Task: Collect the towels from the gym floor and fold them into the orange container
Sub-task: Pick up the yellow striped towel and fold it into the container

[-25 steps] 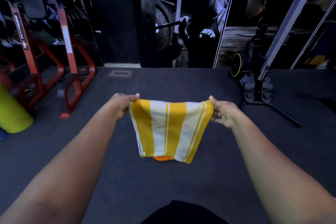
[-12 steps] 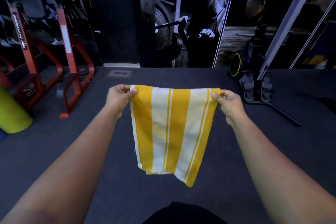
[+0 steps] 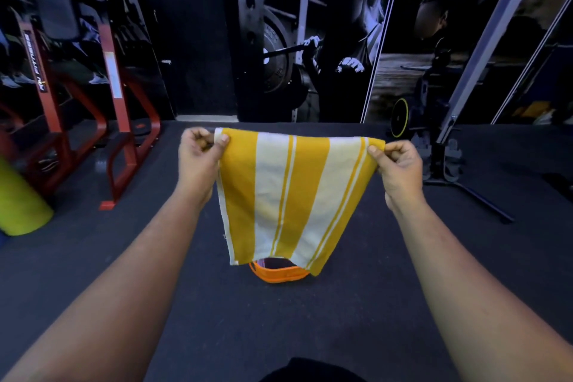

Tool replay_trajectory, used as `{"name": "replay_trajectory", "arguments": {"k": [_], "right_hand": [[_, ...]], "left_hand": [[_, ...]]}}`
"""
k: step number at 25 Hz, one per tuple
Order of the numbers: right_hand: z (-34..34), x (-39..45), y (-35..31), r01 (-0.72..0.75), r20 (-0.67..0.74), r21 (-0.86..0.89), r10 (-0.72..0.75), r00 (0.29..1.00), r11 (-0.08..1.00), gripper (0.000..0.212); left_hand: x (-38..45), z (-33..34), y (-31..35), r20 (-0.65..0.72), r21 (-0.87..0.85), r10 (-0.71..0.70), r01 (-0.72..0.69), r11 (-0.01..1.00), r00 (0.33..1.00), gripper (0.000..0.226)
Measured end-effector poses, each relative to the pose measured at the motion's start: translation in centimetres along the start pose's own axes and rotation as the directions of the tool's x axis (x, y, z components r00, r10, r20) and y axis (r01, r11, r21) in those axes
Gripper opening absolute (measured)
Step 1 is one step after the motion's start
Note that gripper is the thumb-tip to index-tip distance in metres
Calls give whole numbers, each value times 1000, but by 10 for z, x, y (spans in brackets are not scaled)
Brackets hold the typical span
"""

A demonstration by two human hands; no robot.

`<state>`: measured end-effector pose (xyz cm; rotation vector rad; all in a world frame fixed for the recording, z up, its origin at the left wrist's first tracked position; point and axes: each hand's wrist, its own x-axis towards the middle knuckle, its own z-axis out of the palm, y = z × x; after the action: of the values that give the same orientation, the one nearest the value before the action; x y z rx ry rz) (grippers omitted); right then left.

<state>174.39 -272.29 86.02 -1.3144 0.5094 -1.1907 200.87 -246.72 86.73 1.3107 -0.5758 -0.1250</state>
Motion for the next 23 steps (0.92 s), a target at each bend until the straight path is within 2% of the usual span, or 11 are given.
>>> {"name": "replay_trajectory", "arguments": {"k": [2,4,6,8,10,11,13,16,18,20,23], "right_hand": [[10,3,-14,18,93,100,-27,995,995,33],[20,-6,-9,-76,284,-143,114,952,987,36],[20,-17,11,-160,324,-282,251,912,946,29],[21,-22,17,-217,246,-181,258,934,959,22],[21,-19,12,-241,195,-83,253,948,967,18],[19,-14,9,-256,185,-54,261,947,965,18],[14,-12,8,-366,209,40,350,913,930,30],[-3,-27,31,-568,332,-120,572,750,814,41],[-12,-43,57,-551,344,-246,604,719,797,29],[-17,-52,74,-545,254,-154,566,784,824,23],[-26,-52,81,-583,242,-93,586,773,807,22]], "left_hand": [[16,20,32,-76,-147,18,-29,989,997,32],[30,38,67,-148,-249,-20,-17,968,989,37],[38,31,78,-20,-242,-27,22,970,999,45],[21,2,51,280,139,-203,169,976,938,65],[-15,-31,12,389,446,-432,244,861,814,85],[-25,-35,3,384,441,-459,278,854,801,78],[-23,-22,-3,343,251,-394,320,913,853,46],[-4,1,2,195,-47,-383,399,916,903,25],[-11,-11,-17,135,106,-522,511,853,842,42],[-37,-25,-42,148,278,-623,573,771,768,43],[-52,-20,-56,197,219,-561,522,825,804,27]]}}
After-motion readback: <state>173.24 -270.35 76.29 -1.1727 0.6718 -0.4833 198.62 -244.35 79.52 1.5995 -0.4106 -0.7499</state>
